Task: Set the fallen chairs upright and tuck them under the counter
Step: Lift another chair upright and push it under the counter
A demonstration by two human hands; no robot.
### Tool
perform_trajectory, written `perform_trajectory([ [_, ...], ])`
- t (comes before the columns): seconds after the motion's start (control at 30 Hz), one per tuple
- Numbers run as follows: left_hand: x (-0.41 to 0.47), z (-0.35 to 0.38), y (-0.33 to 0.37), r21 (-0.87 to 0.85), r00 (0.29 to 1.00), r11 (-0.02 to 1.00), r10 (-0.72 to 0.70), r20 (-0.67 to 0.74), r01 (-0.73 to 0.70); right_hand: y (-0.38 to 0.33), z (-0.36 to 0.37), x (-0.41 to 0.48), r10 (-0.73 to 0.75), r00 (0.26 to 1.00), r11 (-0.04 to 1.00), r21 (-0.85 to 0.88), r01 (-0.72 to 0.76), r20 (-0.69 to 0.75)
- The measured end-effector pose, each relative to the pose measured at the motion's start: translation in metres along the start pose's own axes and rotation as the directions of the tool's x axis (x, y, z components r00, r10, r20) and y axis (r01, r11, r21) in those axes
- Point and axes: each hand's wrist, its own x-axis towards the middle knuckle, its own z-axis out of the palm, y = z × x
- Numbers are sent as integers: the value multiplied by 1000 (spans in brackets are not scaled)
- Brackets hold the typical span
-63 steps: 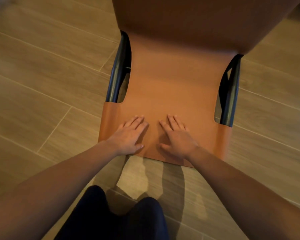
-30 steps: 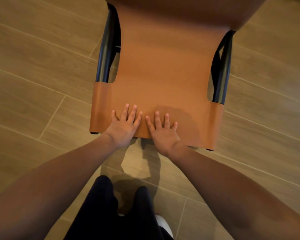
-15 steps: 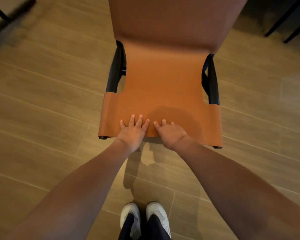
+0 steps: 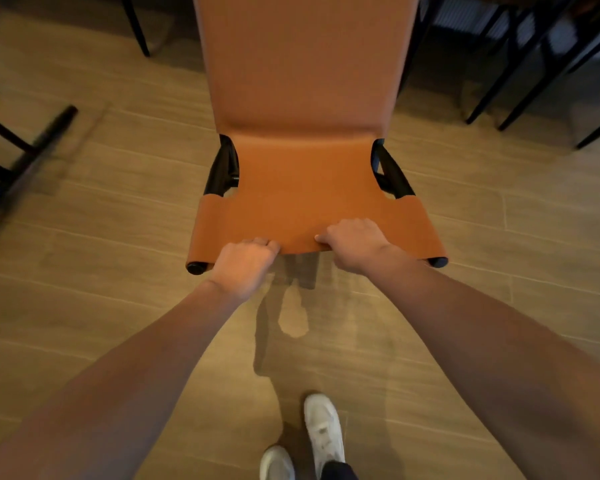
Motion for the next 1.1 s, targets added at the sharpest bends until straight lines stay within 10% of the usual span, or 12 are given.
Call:
perform_trajectory([
  [0.37,89,-133,-50,-198,925,959,-253,-283,202,81,-104,31,118,865,984,175,-36,-488],
  [1.1,293,-297,-155,-399,907,903,-292,-305,157,192,-309,193,258,905,859,508,-55,-339],
])
